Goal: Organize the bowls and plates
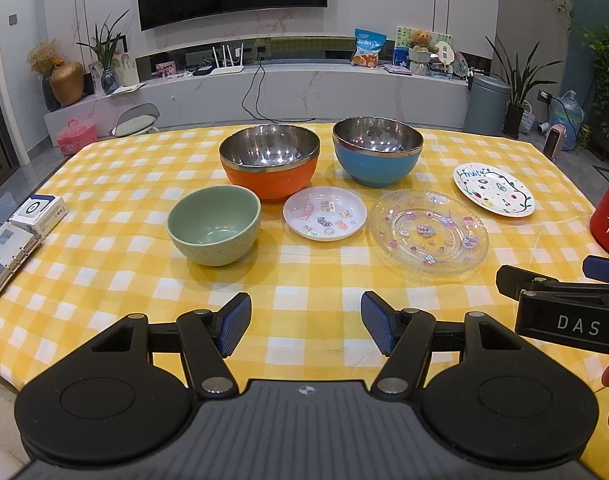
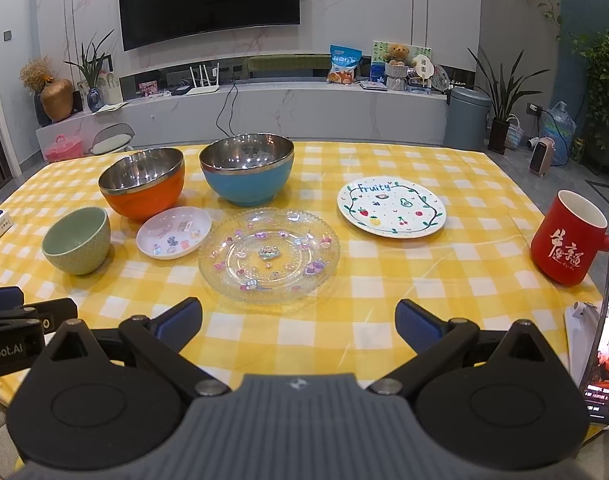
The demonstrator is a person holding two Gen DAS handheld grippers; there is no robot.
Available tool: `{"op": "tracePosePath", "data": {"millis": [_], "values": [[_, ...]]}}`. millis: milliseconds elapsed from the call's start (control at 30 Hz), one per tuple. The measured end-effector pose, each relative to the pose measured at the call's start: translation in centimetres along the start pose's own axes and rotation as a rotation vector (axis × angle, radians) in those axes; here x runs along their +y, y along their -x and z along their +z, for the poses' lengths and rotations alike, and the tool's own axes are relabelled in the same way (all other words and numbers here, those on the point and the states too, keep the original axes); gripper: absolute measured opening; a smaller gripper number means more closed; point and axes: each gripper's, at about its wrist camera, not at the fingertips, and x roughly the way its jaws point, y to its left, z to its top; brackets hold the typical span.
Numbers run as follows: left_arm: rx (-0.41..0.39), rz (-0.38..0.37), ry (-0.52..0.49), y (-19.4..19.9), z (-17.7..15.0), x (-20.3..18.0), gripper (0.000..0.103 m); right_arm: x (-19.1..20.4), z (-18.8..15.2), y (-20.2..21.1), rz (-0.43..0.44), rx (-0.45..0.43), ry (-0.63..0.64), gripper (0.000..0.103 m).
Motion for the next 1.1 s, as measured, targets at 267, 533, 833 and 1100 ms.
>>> {"op": "tracePosePath", "data": {"millis": [267,533,833,1100], "values": [[0.001,-0.001,0.002,0.01,-0.13,0.0,0.074,-0.01,-0.01,0.0,-0.001,0.002,0.002,0.1],[0.002,-0.001,-0.001,0.01,-0.07,-0.01,0.074,0.01,-0.01,-0.01,-0.003,0.004,0.004,0.101],[0.005,-0.003,0.003,0.08,-0.05,-0.06,0.074,-0.05,-0.15,-0.01,-0.003,0.006,0.004,0.1],[0.027,-0.008,0.016,-0.15,0.76,0.39,0.074,-0.36,-0.08,-0.05,0.0,0.011,-0.01,0.101]]}}
